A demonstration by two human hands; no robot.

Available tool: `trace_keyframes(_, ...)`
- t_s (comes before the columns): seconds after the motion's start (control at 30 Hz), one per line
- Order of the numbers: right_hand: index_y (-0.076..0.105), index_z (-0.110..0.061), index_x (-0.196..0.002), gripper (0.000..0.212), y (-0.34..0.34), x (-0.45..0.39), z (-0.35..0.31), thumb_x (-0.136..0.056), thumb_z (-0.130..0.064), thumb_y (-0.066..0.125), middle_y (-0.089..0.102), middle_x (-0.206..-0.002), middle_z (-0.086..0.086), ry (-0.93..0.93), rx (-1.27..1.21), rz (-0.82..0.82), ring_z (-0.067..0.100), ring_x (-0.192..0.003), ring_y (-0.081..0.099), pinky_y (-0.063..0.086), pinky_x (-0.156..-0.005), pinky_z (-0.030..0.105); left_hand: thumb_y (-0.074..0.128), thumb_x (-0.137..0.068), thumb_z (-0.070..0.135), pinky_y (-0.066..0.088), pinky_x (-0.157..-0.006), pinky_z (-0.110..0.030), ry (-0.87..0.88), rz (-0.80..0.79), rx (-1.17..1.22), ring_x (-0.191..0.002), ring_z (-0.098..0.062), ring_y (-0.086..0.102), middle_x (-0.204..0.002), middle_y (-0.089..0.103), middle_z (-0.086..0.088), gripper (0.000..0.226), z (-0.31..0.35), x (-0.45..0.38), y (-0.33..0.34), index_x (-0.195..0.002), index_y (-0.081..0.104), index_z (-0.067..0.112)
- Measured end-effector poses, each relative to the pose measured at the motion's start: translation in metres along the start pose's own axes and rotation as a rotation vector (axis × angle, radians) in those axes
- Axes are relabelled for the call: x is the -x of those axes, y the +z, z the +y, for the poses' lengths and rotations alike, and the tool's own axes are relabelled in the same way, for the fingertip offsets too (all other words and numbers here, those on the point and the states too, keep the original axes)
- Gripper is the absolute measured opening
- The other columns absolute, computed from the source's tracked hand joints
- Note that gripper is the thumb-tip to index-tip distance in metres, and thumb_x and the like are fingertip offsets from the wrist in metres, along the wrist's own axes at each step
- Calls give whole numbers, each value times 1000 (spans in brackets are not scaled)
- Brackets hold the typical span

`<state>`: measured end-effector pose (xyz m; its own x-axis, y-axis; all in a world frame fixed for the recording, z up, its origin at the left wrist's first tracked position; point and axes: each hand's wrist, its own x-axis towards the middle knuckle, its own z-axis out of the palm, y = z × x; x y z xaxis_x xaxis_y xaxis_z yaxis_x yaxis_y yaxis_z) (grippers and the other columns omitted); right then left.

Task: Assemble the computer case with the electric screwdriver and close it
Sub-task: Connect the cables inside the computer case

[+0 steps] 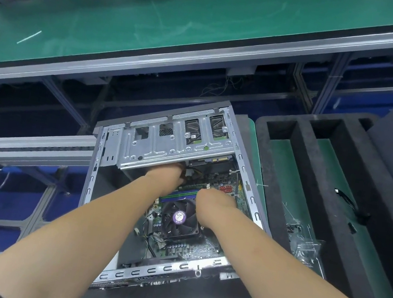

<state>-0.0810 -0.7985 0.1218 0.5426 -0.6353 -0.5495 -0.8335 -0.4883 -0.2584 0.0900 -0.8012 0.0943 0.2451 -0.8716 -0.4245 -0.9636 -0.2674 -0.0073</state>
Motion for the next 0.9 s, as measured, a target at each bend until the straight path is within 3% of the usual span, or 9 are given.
trace_keyframes(0.17,45,-15,-74,29,0,1,2,-95,-1,59,49,-80,2,-1,-7,6,28,-85,55,47,-76,36,49,-104,20,44,-71,-33,-25,33,49,-81,-25,56,-93,56,-5,30,-9,7,1,-131,53,9)
trace_keyframes(0.33,55,-14,-96,12,0,2,3,-96,-2,59,55,-98,5,-21,-8,11,28,-90,55,46,-79,36,49,-106,26,51,-81,-38,-60,43,96,-91,-31,61,-103,62,-11,31,-11,9,-1,-130,55,8)
trace_keyframes(0.5,55,-15,-98,13,0,2,3,-96,-3,60,57,-102,6,-30,-16,13,29,-91,54,47,-81,37,52,-105,36,54,-89,-41,-57,55,179,-97,-31,63,-112,66,-11,36,-12,9,-2,-133,57,14)
trace_keyframes(0.63,55,-15,-96,12,0,1,3,-96,-4,60,58,-101,7,-28,-19,13,29,-90,54,47,-81,37,55,-103,40,50,-83,-34,-104,10,217,-92,-26,59,-111,66,-11,40,-7,7,-4,-132,55,12)
trace_keyframes(0.83,54,-16,-96,13,2,-1,3,-96,-4,59,55,-98,5,-34,-22,19,28,-89,55,44,-79,37,53,-103,31,45,-101,-39,-191,-51,204,-122,-33,57,-132,61,-16,43,-1,-1,-9,-140,54,7)
trace_keyframes(0.9,54,-16,-96,13,2,-1,4,-96,-4,59,57,-99,6,-35,-22,20,28,-89,55,45,-79,37,52,-102,28,46,-91,-39,-198,-58,184,-113,-34,59,-117,64,-15,40,-1,-2,-8,-135,55,5)
